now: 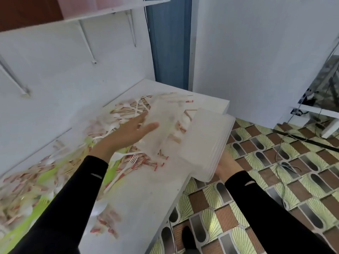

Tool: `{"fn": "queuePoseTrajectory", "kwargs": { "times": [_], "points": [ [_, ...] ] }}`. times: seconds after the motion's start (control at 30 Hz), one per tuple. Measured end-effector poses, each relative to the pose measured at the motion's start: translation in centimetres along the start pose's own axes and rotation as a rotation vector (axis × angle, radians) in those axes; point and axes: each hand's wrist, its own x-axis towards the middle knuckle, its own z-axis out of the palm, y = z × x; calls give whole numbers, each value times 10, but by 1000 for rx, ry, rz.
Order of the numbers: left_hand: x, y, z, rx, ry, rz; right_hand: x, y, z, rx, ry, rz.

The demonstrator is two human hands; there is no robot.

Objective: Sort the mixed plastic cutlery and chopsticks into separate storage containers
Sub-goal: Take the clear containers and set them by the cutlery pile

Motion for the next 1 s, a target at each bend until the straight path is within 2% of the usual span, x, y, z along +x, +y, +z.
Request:
{"fn": "queuePoseTrajectory", "kwargs": {
  "times": [0.07, 0.13, 0.23, 0.33, 0.43, 0.5, 0.6, 0.67, 0.73, 0.8, 0.87, 0.93, 1.0],
  "points": [
    [14, 12, 4, -283, -40, -28, 16, -10, 6, -71, 8, 12],
    [23, 23, 11, -412, -78, -52, 39, -18, 6, -44, -9, 3],
    [40, 41, 20, -374, -160, 5, 65, -34, 19, -91, -20, -28],
    [62, 47, 29, -334, -170, 1, 85, -45, 27, -95, -122, 0],
    [95, 46, 31, -346, -254, -3, 110, -56, 21, -16, 61, -4],
    [128, 37, 30, -346, -147, -15, 130, -60, 14, -31, 108, 34],
    [188, 11, 26, -393, 325, -180, 154, -69, 7, -52, 105, 76],
    [224, -15, 20, -475, 510, -353, 161, -73, 3, -40, 85, 68],
    [248, -42, 22, -606, 443, -522, 163, -78, 13, -69, 36, 41],
    [256, -53, 28, -741, 321, -576, 170, -82, 16, -60, 34, 65],
    [251, -51, 33, -836, 334, -536, 188, -82, 11, -74, 111, 51],
    [245, -52, 33, -832, 356, -473, 205, -86, 14, -114, 161, 27],
    [234, -45, 24, -776, 413, -399, 223, -90, 17, -313, 208, -26]
  ]
}}
